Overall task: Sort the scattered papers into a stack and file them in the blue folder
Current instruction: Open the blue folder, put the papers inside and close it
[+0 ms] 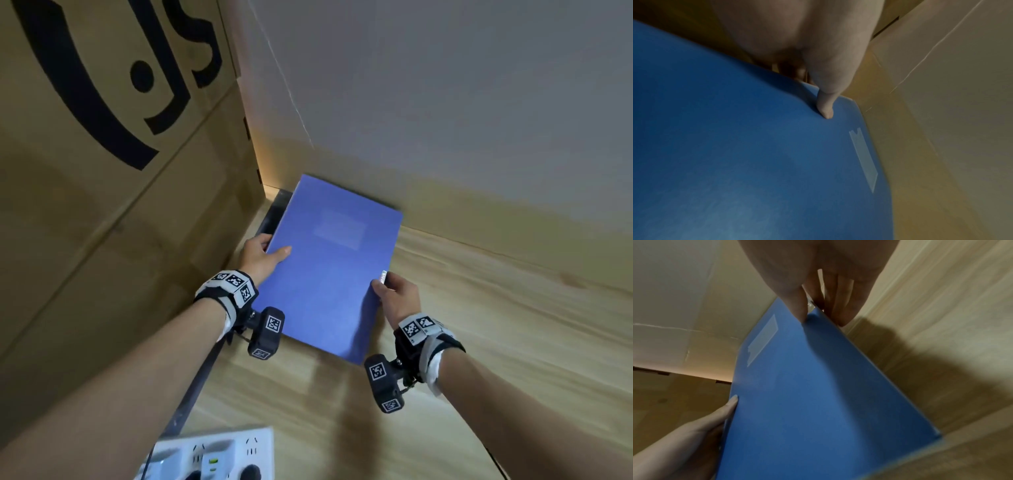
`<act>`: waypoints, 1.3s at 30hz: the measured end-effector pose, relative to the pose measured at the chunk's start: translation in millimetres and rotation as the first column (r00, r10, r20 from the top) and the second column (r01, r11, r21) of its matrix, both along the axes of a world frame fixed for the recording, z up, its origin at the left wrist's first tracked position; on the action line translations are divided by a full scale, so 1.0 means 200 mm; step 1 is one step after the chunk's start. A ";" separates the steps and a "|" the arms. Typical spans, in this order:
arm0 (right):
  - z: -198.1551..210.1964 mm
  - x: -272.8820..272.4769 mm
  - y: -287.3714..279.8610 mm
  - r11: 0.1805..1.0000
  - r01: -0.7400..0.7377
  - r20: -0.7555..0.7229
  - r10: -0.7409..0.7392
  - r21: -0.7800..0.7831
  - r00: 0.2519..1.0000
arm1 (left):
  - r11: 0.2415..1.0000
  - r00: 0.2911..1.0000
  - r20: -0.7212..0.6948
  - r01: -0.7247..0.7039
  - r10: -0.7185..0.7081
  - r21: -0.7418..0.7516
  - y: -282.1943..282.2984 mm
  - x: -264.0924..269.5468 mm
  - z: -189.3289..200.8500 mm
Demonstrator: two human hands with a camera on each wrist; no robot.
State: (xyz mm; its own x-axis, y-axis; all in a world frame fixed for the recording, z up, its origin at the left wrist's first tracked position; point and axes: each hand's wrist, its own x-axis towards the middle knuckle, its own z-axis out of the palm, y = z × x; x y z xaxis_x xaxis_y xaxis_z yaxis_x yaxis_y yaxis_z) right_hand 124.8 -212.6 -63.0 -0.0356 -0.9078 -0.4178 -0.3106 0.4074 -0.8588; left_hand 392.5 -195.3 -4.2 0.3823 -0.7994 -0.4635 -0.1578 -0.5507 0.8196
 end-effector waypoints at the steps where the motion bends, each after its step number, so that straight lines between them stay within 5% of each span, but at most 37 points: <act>1: -0.01 0.02 0.00 1.000 -0.018 -0.003 0.018 -0.012 1.000 | 1.000 0.998 0.058 0.023 -0.023 0.007 -0.01 0.02 -0.03; 3: -0.03 0.04 0.02 0.997 -0.058 0.004 0.059 -0.057 0.998 | 0.998 0.990 0.127 0.053 -0.056 0.023 -0.03 0.05 -0.09; 15: -0.11 0.09 0.07 0.996 -0.029 0.065 0.034 -0.084 0.997 | 1.000 0.999 -0.035 -0.020 0.019 -0.023 -0.02 0.04 -0.20; 19: -0.15 0.08 0.07 0.996 -0.050 0.051 0.054 -0.074 0.997 | 1.000 0.999 0.050 0.009 -0.010 0.008 -0.03 0.05 -0.21; 25: -0.03 0.01 0.05 0.994 -0.092 0.084 0.087 0.059 0.993 | 0.984 0.910 0.392 0.074 -0.134 0.164 -0.06 -0.03 -0.13; 33: 0.03 -0.05 0.17 0.962 -0.264 0.118 0.256 0.064 0.960 | 0.962 0.929 0.324 0.092 -0.176 0.259 -0.04 -0.10 -0.14; 39: 0.05 -0.01 0.20 0.970 -0.243 0.097 0.239 0.026 0.966 | 0.970 0.924 0.344 0.091 -0.167 0.226 -0.03 -0.04 -0.21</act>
State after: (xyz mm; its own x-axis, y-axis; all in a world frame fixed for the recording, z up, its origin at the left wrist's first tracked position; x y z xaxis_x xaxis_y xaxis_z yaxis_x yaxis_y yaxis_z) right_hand 122.3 -172.6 -53.1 0.2226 -0.8685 -0.4429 -0.3239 0.3626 -0.8738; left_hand 384.8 -202.2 -46.8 0.4527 -0.7569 -0.4714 -0.5005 -0.6532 0.5682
